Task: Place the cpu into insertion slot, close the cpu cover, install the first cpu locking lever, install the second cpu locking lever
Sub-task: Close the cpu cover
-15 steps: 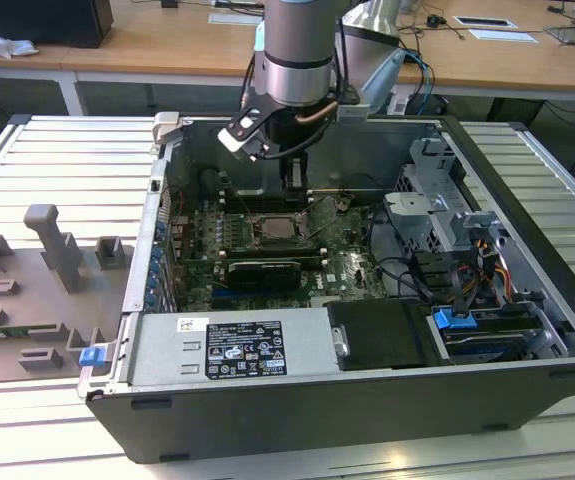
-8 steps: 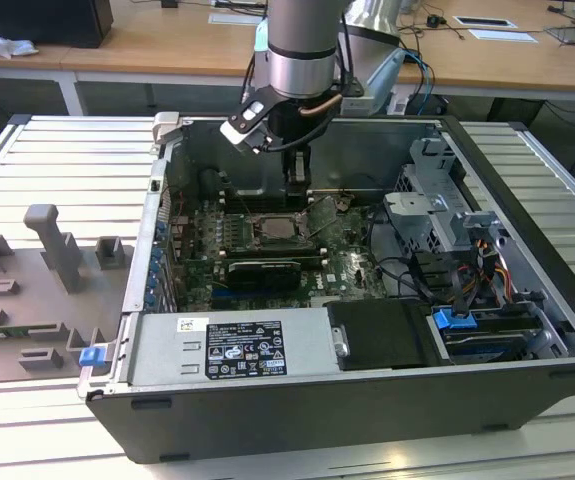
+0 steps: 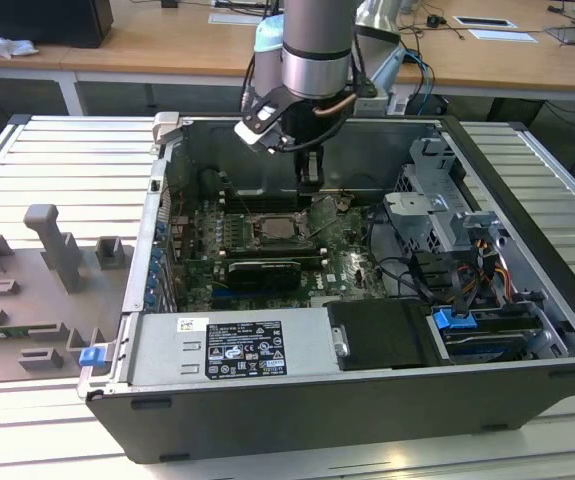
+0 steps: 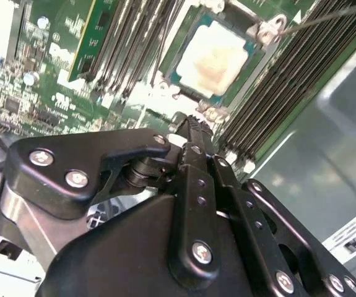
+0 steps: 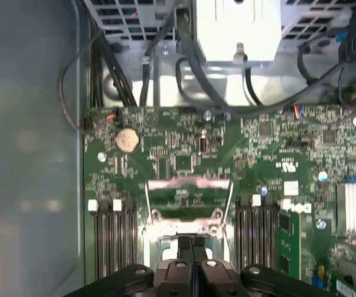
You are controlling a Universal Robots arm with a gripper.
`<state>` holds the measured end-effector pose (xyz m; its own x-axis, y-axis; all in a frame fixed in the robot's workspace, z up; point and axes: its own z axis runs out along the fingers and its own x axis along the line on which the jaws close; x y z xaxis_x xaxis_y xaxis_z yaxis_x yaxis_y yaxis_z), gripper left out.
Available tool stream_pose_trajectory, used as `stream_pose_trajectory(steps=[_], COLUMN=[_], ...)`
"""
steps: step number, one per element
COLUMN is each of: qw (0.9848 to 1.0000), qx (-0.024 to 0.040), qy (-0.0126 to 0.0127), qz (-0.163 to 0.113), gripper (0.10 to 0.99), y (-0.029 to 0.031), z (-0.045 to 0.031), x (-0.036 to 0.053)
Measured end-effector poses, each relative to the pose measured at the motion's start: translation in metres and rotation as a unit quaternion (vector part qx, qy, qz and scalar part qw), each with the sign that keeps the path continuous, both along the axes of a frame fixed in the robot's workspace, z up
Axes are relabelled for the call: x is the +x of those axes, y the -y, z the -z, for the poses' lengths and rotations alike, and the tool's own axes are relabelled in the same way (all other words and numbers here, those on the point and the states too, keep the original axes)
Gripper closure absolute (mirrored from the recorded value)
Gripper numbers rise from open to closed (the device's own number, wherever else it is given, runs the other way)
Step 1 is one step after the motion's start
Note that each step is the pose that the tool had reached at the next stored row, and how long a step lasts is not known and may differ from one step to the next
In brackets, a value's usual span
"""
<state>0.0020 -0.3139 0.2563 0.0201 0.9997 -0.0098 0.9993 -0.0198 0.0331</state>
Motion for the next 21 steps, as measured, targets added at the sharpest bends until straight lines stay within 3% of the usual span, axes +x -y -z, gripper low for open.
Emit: stream_pose_trajectory(steps=[3, 8, 11, 21], qw=[1.0, 0.9999, 0.9996, 0.9995], qx=[0.0, 0.0001, 0.0, -0.0013], qy=[-0.001, -0.0009, -0.0011, -0.0014], qz=[-0.001, -0.011, -0.03, -0.031], gripper=[0.98, 0.98, 0.98, 0.98], y=[-0.0004, -0.0006, -0.0005, -0.0006], z=[0.0, -0.002, -0.0021, -0.0017], x=[0.0122, 0.0164, 0.0278, 0.0424])
